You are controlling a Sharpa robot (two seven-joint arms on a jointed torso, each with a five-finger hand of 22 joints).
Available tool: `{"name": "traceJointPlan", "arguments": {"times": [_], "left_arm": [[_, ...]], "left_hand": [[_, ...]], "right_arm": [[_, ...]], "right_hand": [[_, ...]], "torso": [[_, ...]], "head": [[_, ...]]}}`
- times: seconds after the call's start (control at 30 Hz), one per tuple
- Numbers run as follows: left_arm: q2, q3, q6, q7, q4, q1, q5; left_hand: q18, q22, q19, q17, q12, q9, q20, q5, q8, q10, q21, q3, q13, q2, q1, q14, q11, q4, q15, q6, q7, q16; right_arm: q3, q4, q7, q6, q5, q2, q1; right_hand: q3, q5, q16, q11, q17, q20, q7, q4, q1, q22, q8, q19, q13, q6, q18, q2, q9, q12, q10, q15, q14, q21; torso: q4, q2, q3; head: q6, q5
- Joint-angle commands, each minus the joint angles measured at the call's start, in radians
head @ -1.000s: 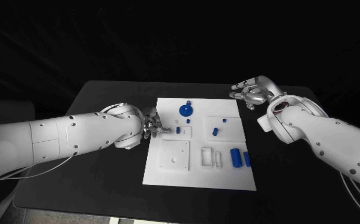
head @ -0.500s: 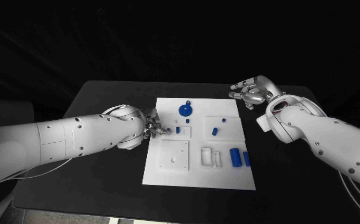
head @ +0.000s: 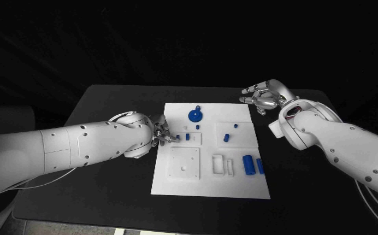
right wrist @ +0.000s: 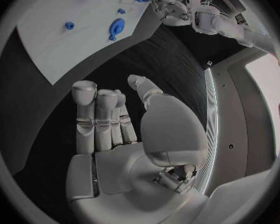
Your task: Assemble the parts on the task board
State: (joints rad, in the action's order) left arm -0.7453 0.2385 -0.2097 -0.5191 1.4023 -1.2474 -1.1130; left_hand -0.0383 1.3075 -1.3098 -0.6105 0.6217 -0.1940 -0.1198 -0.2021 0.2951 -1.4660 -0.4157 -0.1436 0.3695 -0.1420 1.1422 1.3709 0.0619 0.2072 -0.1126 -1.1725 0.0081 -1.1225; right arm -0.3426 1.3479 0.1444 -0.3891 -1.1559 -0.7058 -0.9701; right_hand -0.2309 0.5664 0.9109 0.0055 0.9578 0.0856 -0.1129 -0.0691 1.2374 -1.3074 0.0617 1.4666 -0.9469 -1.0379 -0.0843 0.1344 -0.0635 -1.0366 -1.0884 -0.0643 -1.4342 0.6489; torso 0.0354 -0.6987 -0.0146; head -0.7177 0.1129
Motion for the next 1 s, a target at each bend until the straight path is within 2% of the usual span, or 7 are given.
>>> {"name": "traceJointPlan", "arguments": {"times": [0.03,0.17,0.27,0.33,0.47,0.63,1.0], "left_arm": [[0.002,-0.001,-0.014,0.021,0.009,0.001,0.006],[-0.002,-0.002,-0.015,0.018,0.015,0.001,0.003],[-0.006,-0.003,-0.015,0.015,0.018,0.001,0.0],[-0.008,-0.003,-0.012,0.012,0.018,0.001,-0.002],[-0.011,-0.004,-0.002,0.005,0.019,0.001,-0.004],[-0.014,-0.006,0.005,0.003,0.027,0.001,-0.004],[-0.009,-0.006,-0.008,0.017,0.025,0.001,0.009]], "left_hand": [[0.001,0.019,0.004,-0.003,0.008,-0.045,-0.007,-0.001,0.017,-0.038,-0.009,0.0,0.003,0.005,0.008,0.007,0.006,-0.01,-0.004,0.014,-0.002,-0.009],[0.001,0.019,0.006,-0.005,0.016,-0.124,-0.008,0.0,0.042,-0.039,-0.018,0.0,0.007,0.001,0.013,0.007,0.009,-0.012,-0.006,0.027,-0.007,-0.015],[0.0,0.018,0.009,-0.006,0.019,-0.195,-0.007,0.0,0.051,-0.038,-0.025,0.001,0.008,-0.002,0.016,0.006,0.011,-0.012,-0.006,0.036,-0.01,-0.017],[0.0,0.018,0.01,-0.005,0.019,-0.22,-0.008,0.001,0.047,-0.038,-0.027,0.001,0.008,-0.006,0.018,0.007,0.01,-0.011,-0.006,0.042,-0.01,-0.017],[-0.001,0.018,0.011,-0.003,0.018,-0.237,-0.007,0.008,0.031,-0.037,-0.027,0.005,0.007,-0.017,0.017,0.006,0.008,-0.003,-0.006,0.048,-0.005,-0.016],[-0.001,0.018,0.012,-0.005,0.021,-0.246,-0.007,0.01,0.031,-0.037,-0.029,0.008,0.009,-0.023,0.017,0.006,0.009,-0.001,-0.006,0.045,-0.007,-0.019],[-0.001,0.018,0.012,-0.004,0.019,-0.25,-0.007,0.01,0.024,-0.037,-0.029,0.005,0.008,-0.017,0.017,0.006,0.008,0.003,-0.006,0.049,-0.005,-0.017]], "right_arm": [[-0.001,0.002,-0.006,0.0,-0.002,-0.002,0.001],[-0.001,0.002,-0.006,0.0,-0.002,-0.002,0.002],[-0.001,0.002,-0.006,-0.001,-0.002,-0.003,0.002],[-0.001,0.002,-0.006,-0.001,-0.002,-0.003,0.003],[-0.001,0.002,-0.006,-0.001,-0.002,-0.003,0.003],[-0.001,0.001,-0.006,-0.001,-0.002,-0.003,0.003],[-0.001,0.001,-0.006,-0.001,-0.002,-0.003,0.004]], "right_hand": [[0.002,0.003,-0.006,0.001,-0.001,-0.001,-0.002,0.001,-0.01,-0.08,0.0,0.027,0.001,0.005,-0.012,-0.002,0.001,0.003,0.005,-0.002,0.005,-0.004],[0.002,0.003,-0.006,0.001,-0.001,-0.001,-0.002,0.001,-0.01,-0.08,0.0,0.027,0.001,0.005,-0.012,-0.002,0.001,0.003,0.005,-0.002,0.005,-0.004],[0.002,0.003,-0.006,0.001,-0.001,-0.001,-0.002,0.001,-0.01,-0.08,0.0,0.027,0.001,0.005,-0.012,-0.002,0.001,0.003,0.005,-0.002,0.005,-0.004],[0.002,0.003,-0.006,0.001,-0.001,-0.001,-0.002,0.001,-0.01,-0.08,0.0,0.027,0.001,0.005,-0.012,-0.002,0.001,0.003,0.005,-0.002,0.005,-0.004],[0.002,0.003,-0.006,0.001,-0.001,-0.001,-0.002,0.001,-0.01,-0.08,0.0,0.027,0.001,0.005,-0.012,-0.002,0.001,0.003,0.005,-0.002,0.005,-0.004],[0.002,0.004,-0.006,0.001,-0.001,-0.001,-0.002,0.0,-0.01,-0.08,0.0,0.028,0.002,0.005,-0.012,-0.001,0.001,0.004,0.006,-0.002,0.005,-0.005],[0.002,0.004,-0.006,0.001,-0.001,-0.001,-0.002,0.0,-0.01,-0.08,0.0,0.028,0.002,0.005,-0.012,-0.001,0.001,0.004,0.006,-0.002,0.005,-0.005]], "torso": [[0.0001,0.001,-0.0006],[-0.0001,0.001,-0.0002],[-0.0009,0.001,0.0],[-0.0009,0.001,-0.0006],[-0.0004,0.001,-0.0003],[0.0,0.0,0.0005],[-0.0007,0.0,0.0]], "head": [[0.0,0.0],[0.001,-0.002],[0.002,-0.002],[0.003,-0.002],[0.003,-0.003],[0.003,-0.004],[0.003,-0.004]]}}
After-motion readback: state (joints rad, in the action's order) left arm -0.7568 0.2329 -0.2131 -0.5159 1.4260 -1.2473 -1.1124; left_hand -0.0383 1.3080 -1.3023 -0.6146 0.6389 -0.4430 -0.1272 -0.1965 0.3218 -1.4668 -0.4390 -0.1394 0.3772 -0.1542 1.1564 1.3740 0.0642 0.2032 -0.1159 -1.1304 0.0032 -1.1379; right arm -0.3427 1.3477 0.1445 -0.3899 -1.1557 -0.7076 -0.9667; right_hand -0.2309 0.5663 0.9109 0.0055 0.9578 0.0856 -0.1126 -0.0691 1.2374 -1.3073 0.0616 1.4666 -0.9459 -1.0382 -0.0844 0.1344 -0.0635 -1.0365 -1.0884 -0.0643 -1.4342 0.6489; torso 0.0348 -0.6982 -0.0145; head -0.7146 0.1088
